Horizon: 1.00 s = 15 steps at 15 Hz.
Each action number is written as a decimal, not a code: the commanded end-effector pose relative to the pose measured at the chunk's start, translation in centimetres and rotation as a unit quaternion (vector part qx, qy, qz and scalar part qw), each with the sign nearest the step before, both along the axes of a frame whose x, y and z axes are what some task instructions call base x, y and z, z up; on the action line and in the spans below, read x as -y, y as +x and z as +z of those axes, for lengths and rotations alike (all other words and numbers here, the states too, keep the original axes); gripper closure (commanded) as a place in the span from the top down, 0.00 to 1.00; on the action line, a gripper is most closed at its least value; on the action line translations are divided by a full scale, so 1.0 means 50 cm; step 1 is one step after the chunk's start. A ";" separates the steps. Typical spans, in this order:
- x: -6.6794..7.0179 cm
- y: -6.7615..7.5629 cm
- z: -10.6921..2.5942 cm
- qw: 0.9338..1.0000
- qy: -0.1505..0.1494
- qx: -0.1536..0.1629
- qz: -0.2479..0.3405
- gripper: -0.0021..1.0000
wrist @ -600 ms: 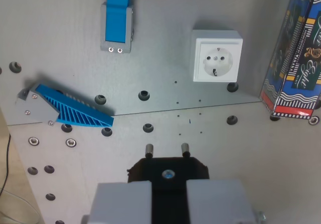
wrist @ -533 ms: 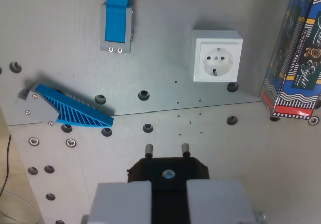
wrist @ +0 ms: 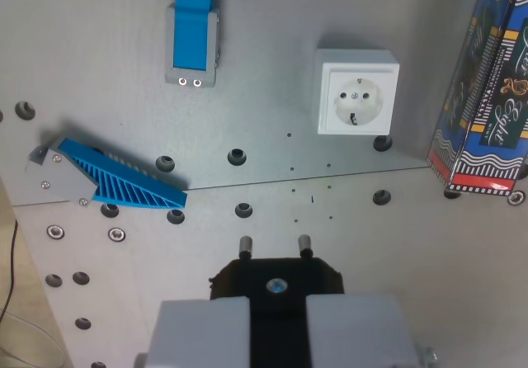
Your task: Move above the white socket
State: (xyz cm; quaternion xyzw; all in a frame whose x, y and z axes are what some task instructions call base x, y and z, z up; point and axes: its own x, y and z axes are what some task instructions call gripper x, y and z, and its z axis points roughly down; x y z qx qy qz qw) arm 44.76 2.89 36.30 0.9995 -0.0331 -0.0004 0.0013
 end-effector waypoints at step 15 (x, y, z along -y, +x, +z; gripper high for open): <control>0.029 -0.016 -0.087 0.999 0.003 0.032 -0.003 0.00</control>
